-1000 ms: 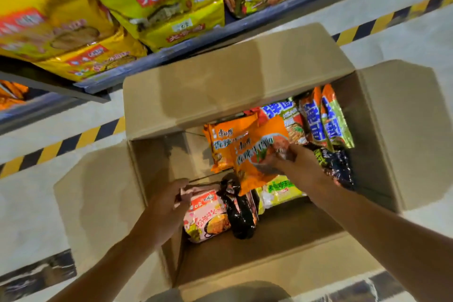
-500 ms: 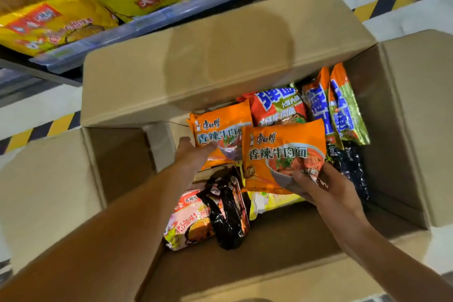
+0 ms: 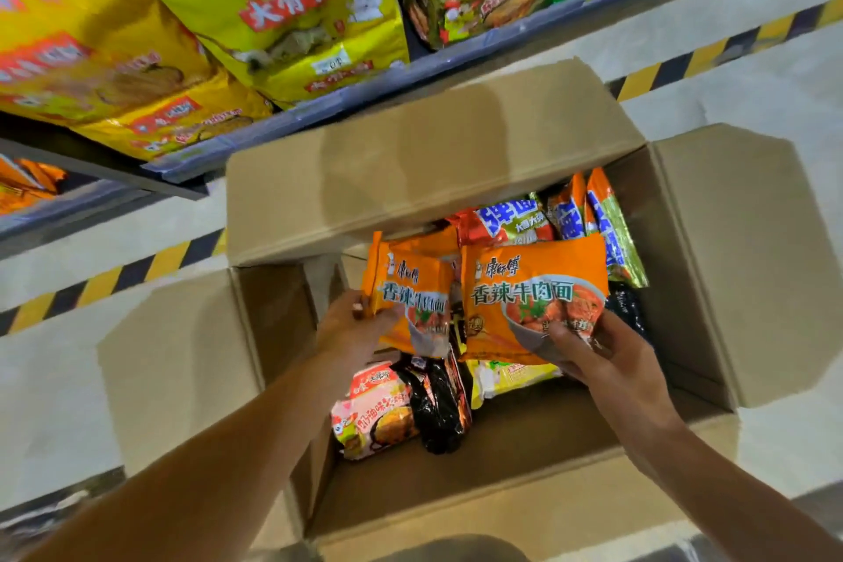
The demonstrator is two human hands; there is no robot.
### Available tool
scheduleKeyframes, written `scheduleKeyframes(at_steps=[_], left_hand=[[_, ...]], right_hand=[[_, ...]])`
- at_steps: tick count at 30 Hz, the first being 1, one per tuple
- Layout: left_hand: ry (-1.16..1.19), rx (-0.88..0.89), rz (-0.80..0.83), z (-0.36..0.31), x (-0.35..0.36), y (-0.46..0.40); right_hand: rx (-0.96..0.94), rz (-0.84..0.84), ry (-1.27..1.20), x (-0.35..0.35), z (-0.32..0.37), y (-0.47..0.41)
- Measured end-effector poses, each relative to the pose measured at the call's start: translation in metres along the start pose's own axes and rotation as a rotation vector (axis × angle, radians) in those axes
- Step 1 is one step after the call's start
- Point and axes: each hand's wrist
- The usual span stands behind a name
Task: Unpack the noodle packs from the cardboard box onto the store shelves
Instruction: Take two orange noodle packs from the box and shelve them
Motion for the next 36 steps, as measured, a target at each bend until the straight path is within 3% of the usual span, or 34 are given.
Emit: scheduleKeyframes(at_steps=[7, 12, 22, 29, 36], left_hand=[[0.144, 0.018, 0.010, -0.045, -0.127, 0.080], [0.165, 0.177, -0.068, -0.099, -0.231, 0.149], [0.355, 0.407, -0.072, -0.203, -0.436, 0.293], [0.461, 0.511, -0.132, -0.210, -0.538, 0.374], [0.597, 0.574, -0.167, -0.193, -0.608, 0.443]], right_hand=[[-0.044, 0.016, -0.007, -0.010, 0.100, 0.074], [-0.107, 0.058, -0.019, -0.011, 0.195, 0.147], [-0.304, 0.096, -0.046, -0.032, 0.374, 0.325], [-0.448, 0.111, -0.064, -0.040, 0.428, 0.430], [-0.589, 0.255, -0.097, -0.056, 0.474, 0.514]])
Point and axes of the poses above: each hand's wrist, its own y-axis away from the middle knuckle, its own x-axis out of the palm, z = x × y, and after that the axes turned 15 degrees about -z, right-handed
